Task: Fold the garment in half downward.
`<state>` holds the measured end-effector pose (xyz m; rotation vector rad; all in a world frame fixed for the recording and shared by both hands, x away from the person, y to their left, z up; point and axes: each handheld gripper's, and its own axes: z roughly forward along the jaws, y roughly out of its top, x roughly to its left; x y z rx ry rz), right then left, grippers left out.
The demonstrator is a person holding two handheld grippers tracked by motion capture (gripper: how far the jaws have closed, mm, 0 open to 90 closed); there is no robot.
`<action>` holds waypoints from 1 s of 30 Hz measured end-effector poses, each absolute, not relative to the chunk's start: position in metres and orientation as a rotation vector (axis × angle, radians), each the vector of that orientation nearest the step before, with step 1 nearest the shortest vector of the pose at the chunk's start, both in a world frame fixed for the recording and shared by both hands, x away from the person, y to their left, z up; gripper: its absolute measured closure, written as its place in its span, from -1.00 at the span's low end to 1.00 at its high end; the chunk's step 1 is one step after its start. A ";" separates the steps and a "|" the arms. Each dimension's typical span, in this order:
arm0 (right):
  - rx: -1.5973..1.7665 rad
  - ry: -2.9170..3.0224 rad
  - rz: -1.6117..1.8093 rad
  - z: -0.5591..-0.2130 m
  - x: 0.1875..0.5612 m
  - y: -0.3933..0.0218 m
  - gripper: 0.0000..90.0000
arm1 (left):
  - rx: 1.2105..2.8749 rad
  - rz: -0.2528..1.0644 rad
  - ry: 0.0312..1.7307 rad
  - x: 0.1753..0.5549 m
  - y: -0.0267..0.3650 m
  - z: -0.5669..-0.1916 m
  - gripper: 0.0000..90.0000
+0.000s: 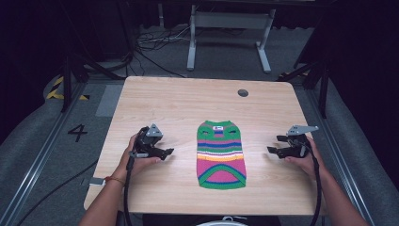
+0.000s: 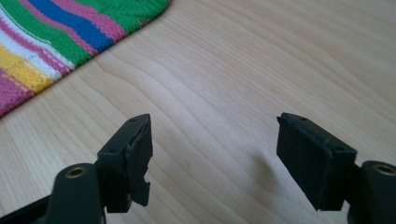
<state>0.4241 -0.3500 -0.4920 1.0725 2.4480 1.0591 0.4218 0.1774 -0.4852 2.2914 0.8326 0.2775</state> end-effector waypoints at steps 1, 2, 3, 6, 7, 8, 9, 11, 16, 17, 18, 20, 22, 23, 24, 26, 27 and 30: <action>1.065 2.450 1.065 -0.489 0.424 -0.348 -0.35 | 2.289 0.278 0.820 0.424 0.175 -0.482 -0.44; 1.051 2.442 1.065 -0.485 0.424 -0.345 -0.32 | 2.274 0.269 0.822 0.425 0.174 -0.480 -0.44; 1.041 2.437 1.064 -0.483 0.424 -0.343 -0.29 | 2.268 0.266 0.814 0.427 0.172 -0.478 -0.44; 1.042 2.434 1.077 -0.478 0.425 -0.340 -0.28 | 2.279 0.275 0.794 0.430 0.165 -0.474 -0.44; 1.043 2.430 1.090 -0.475 0.426 -0.337 -0.25 | 2.284 0.278 0.783 0.431 0.162 -0.472 -0.44; 1.044 2.432 1.089 -0.474 0.427 -0.336 -0.23 | 2.286 0.273 0.774 0.434 0.158 -0.471 -0.44; 1.037 2.439 1.070 -0.472 0.428 -0.333 -0.23 | 2.289 0.265 0.774 0.435 0.155 -0.471 -0.43; 1.018 2.441 1.054 -0.470 0.431 -0.330 -0.20 | 2.289 0.260 0.758 0.440 0.147 -0.470 -0.43; 1.024 2.444 1.034 -0.466 0.447 -0.318 -0.11 | 2.296 0.270 0.727 0.453 0.132 -0.467 -0.39; 1.023 2.443 1.034 -0.465 0.450 -0.316 -0.11 | 2.292 0.292 0.724 0.455 0.130 -0.466 -0.38; 1.020 2.445 1.034 -0.465 0.451 -0.315 -0.10 | 2.292 0.292 0.724 0.455 0.130 -0.466 -0.37; 1.011 2.441 1.040 -0.465 0.454 -0.312 -0.07 | 2.283 0.286 0.723 0.463 0.125 -0.462 -0.37; 0.998 2.459 1.008 -0.465 0.458 -0.308 -0.08 | 2.279 0.308 0.709 0.466 0.121 -0.459 -0.37; 0.994 2.460 1.000 -0.465 0.461 -0.306 -0.07 | 2.286 0.290 0.708 0.468 0.119 -0.460 -0.35; 0.988 2.455 0.994 -0.465 0.462 -0.304 -0.05 | 2.283 0.293 0.712 0.471 0.117 -0.460 -0.35; 0.986 2.455 1.006 -0.464 0.467 -0.301 -0.04 | 2.281 0.292 0.716 0.476 0.115 -0.460 -0.35; 0.993 2.451 1.016 -0.463 0.469 -0.299 -0.02 | 2.272 0.290 0.723 0.478 0.113 -0.460 -0.35; 0.985 2.453 1.009 -0.462 0.475 -0.295 0.00 | 2.280 0.309 0.715 0.483 0.108 -0.461 -0.34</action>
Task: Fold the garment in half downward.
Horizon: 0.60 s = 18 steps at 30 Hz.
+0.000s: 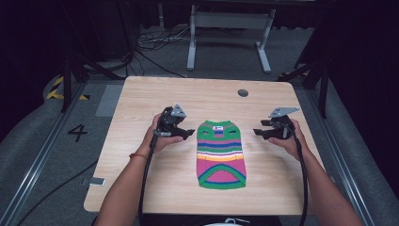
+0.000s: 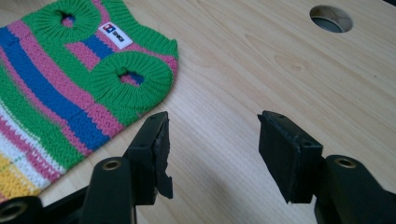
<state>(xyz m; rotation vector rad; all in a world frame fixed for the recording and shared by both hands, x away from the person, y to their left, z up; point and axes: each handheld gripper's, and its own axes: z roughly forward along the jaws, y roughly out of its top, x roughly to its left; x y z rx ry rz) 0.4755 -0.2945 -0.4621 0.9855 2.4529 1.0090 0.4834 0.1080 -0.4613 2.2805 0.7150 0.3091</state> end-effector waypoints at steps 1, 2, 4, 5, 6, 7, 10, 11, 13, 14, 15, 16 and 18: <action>0.979 2.456 1.006 -0.461 0.477 -0.292 0.00 | 2.278 0.284 0.722 0.485 0.105 -0.463 -0.34; 0.977 2.457 1.005 -0.461 0.479 -0.290 0.00 | 2.276 0.287 0.725 0.487 0.102 -0.465 -0.35; 0.968 2.464 1.016 -0.460 0.481 -0.286 0.00 | 2.288 0.271 0.722 0.490 0.099 -0.467 -0.34; 0.967 2.467 1.026 -0.459 0.483 -0.284 0.00 | 2.293 0.266 0.724 0.491 0.097 -0.468 -0.33; 0.961 2.466 1.031 -0.459 0.483 -0.281 0.01 | 2.290 0.264 0.729 0.493 0.094 -0.470 -0.33; 0.954 2.473 1.031 -0.459 0.485 -0.278 0.01 | 2.299 0.260 0.730 0.495 0.093 -0.471 -0.32; 0.940 2.482 1.014 -0.460 0.487 -0.273 0.01 | 2.298 0.268 0.736 0.499 0.089 -0.472 -0.32; 0.934 2.492 1.006 -0.461 0.489 -0.269 0.01 | 2.292 0.295 0.735 0.501 0.087 -0.472 -0.32; 0.925 2.495 1.003 -0.463 0.492 -0.263 0.02 | 2.302 0.256 0.744 0.505 0.084 -0.475 -0.30; 0.915 2.499 1.009 -0.464 0.494 -0.259 0.03 | 2.299 0.264 0.753 0.507 0.083 -0.477 -0.31; 0.917 2.503 1.011 -0.466 0.496 -0.256 0.03 | 2.306 0.261 0.759 0.509 0.081 -0.478 -0.30; 0.920 2.508 1.011 -0.468 0.498 -0.253 0.05 | 2.310 0.261 0.767 0.512 0.080 -0.480 -0.30; 0.913 2.519 1.005 -0.472 0.502 -0.246 0.07 | 2.310 0.272 0.795 0.516 0.076 -0.482 -0.27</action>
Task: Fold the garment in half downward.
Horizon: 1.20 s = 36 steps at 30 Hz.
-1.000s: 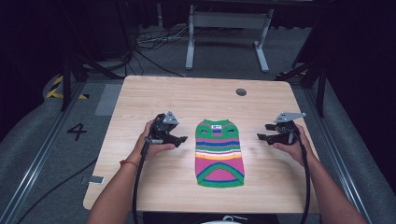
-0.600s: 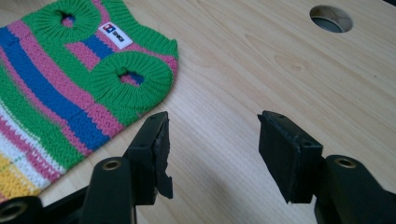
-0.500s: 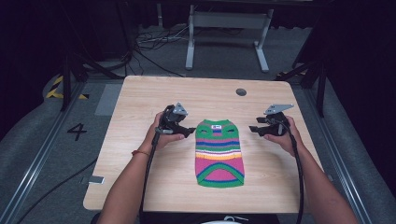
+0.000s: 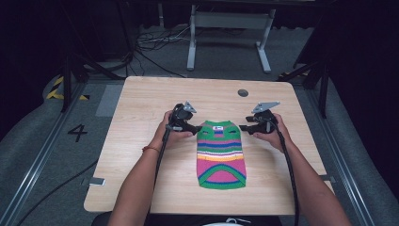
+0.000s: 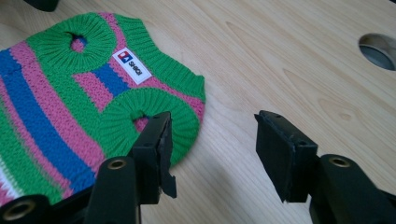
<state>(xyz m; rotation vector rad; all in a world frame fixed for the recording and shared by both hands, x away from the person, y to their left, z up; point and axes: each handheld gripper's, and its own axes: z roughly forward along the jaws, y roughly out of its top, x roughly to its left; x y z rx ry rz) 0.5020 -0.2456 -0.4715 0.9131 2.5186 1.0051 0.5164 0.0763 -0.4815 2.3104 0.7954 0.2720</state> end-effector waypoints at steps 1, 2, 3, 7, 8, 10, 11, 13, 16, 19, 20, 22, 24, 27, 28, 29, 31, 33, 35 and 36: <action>0.910 2.521 1.002 -0.474 0.505 -0.241 0.08 | 2.310 0.272 0.795 0.516 0.076 -0.482 -0.26; 0.910 2.521 1.002 -0.474 0.505 -0.241 0.08 | 2.290 0.288 0.809 0.518 0.074 -0.483 -0.26; 0.908 2.526 1.001 -0.475 0.508 -0.238 0.09 | 2.293 0.314 0.809 0.520 0.071 -0.483 -0.25; 0.919 2.519 1.008 -0.477 0.516 -0.231 0.15 | 2.311 0.295 0.820 0.526 0.062 -0.486 -0.24; 0.929 2.520 1.012 -0.478 0.518 -0.229 0.16 | 2.304 0.278 0.834 0.527 0.059 -0.488 -0.24; 0.939 2.528 1.007 -0.482 0.523 -0.227 0.19 | 2.307 0.283 0.839 0.531 0.056 -0.489 -0.23; 0.942 2.528 0.998 -0.482 0.524 -0.226 0.19 | 2.306 0.281 0.846 0.533 0.054 -0.491 -0.22; 0.952 2.531 0.996 -0.484 0.528 -0.224 0.21 | 2.307 0.282 0.861 0.535 0.051 -0.492 -0.21; 0.962 2.529 1.003 -0.486 0.533 -0.221 0.23 | 2.298 0.261 0.869 0.538 0.050 -0.494 -0.19; 0.978 2.545 0.982 -0.493 0.538 -0.216 0.24 | 2.286 0.233 0.880 0.540 0.050 -0.496 -0.15; 0.980 2.546 0.977 -0.494 0.540 -0.215 0.24 | 2.282 0.219 0.886 0.542 0.051 -0.497 -0.15; 0.995 2.544 0.989 -0.496 0.542 -0.215 0.24 | 2.273 0.216 0.894 0.542 0.051 -0.498 -0.15; 0.999 2.541 0.991 -0.495 0.543 -0.215 0.24 | 2.274 0.199 0.884 0.543 0.052 -0.499 -0.14; 1.000 2.547 1.015 -0.495 0.544 -0.213 0.26 | 2.281 0.182 0.885 0.545 0.052 -0.498 -0.14; 0.997 2.546 1.018 -0.495 0.544 -0.212 0.24 | 2.278 0.190 0.889 0.545 0.051 -0.498 -0.17; 0.999 2.546 1.022 -0.494 0.544 -0.211 0.24 | 2.280 0.192 0.881 0.546 0.051 -0.498 -0.19; 0.987 2.554 1.025 -0.493 0.544 -0.209 0.23 | 2.287 0.195 0.881 0.546 0.050 -0.496 -0.22; 0.977 2.558 1.016 -0.492 0.544 -0.206 0.25 | 2.285 0.199 0.887 0.546 0.048 -0.496 -0.23; 0.976 2.568 0.990 -0.494 0.545 -0.205 0.22 | 2.281 0.194 0.886 0.547 0.046 -0.498 -0.25; 0.990 2.564 0.997 -0.496 0.545 -0.205 0.22 | 2.295 0.194 0.884 0.547 0.045 -0.500 -0.23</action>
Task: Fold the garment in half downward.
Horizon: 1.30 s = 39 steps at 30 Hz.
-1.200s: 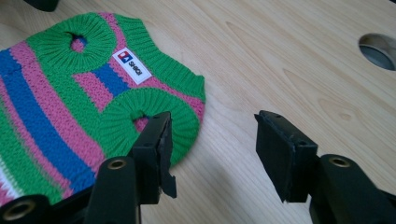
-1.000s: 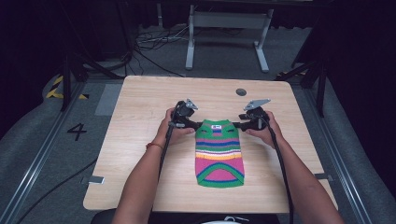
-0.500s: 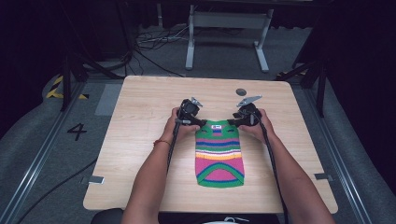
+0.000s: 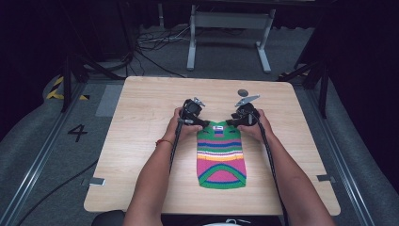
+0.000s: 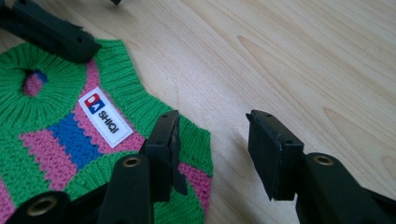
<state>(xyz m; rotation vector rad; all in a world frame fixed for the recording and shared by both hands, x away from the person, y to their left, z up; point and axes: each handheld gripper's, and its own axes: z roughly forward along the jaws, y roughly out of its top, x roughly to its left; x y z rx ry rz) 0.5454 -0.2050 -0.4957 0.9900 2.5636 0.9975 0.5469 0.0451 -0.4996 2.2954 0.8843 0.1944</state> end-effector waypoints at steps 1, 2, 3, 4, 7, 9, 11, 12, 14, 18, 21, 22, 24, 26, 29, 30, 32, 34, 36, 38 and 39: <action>1.001 2.567 1.006 -0.496 0.546 -0.206 0.22 | 2.298 0.204 0.881 0.546 0.044 -0.500 -0.23; 1.009 2.568 1.014 -0.498 0.546 -0.206 0.22 | 2.293 0.214 0.878 0.546 0.043 -0.501 -0.23; 1.026 2.567 1.025 -0.498 0.547 -0.206 0.23 | 2.291 0.218 0.882 0.546 0.043 -0.501 -0.22; 1.028 2.569 1.029 -0.499 0.547 -0.207 0.25 | 2.287 0.221 0.888 0.546 0.042 -0.501 -0.22; 1.046 2.576 1.049 -0.500 0.547 -0.207 0.39 | 2.294 0.223 0.877 0.544 0.041 -0.500 -0.11; 1.036 2.601 1.060 -0.499 0.546 -0.206 0.58 | 2.306 0.203 0.855 0.543 0.039 -0.498 0.05; 1.033 2.608 1.059 -0.499 0.546 -0.205 0.70 | 2.308 0.189 0.840 0.543 0.038 -0.498 0.21; 1.026 2.619 1.064 -0.499 0.545 -0.204 0.74 | 2.309 0.171 0.837 0.543 0.037 -0.498 0.33; 1.025 2.623 1.059 -0.498 0.545 -0.203 0.79 | 2.311 0.150 0.814 0.544 0.036 -0.497 0.55; 1.008 2.628 1.041 -0.497 0.545 -0.201 0.89 | 2.317 0.150 0.808 0.544 0.033 -0.497 0.78; 0.995 2.617 1.031 -0.496 0.546 -0.201 0.92 | 2.323 0.184 0.813 0.545 0.031 -0.496 0.83; 0.990 2.609 1.025 -0.496 0.546 -0.202 0.93 | 2.324 0.201 0.813 0.546 0.029 -0.496 0.84; 0.991 2.597 1.021 -0.495 0.547 -0.203 0.95 | 2.341 0.220 0.804 0.547 0.027 -0.494 0.85; 0.995 2.584 1.030 -0.495 0.548 -0.204 0.95 | 2.329 0.230 0.826 0.549 0.025 -0.494 0.86; 0.995 2.559 1.038 -0.491 0.550 -0.206 0.96 | 2.323 0.246 0.833 0.551 0.022 -0.493 0.86; 0.990 2.552 1.035 -0.490 0.550 -0.206 0.96 | 2.323 0.254 0.831 0.551 0.022 -0.492 0.86; 0.983 2.540 1.046 -0.486 0.551 -0.207 0.96 | 2.314 0.268 0.830 0.552 0.022 -0.490 0.87; 0.975 2.523 1.055 -0.482 0.551 -0.207 0.96 | 2.301 0.281 0.832 0.553 0.022 -0.487 0.87; 0.971 2.509 1.074 -0.478 0.552 -0.207 0.96 | 2.297 0.307 0.827 0.553 0.023 -0.483 0.87; 0.957 2.500 1.075 -0.475 0.552 -0.207 0.96 | 2.295 0.335 0.819 0.553 0.022 -0.477 0.87; 0.950 2.485 1.079 -0.471 0.552 -0.207 0.96 | 2.295 0.339 0.815 0.554 0.022 -0.475 0.87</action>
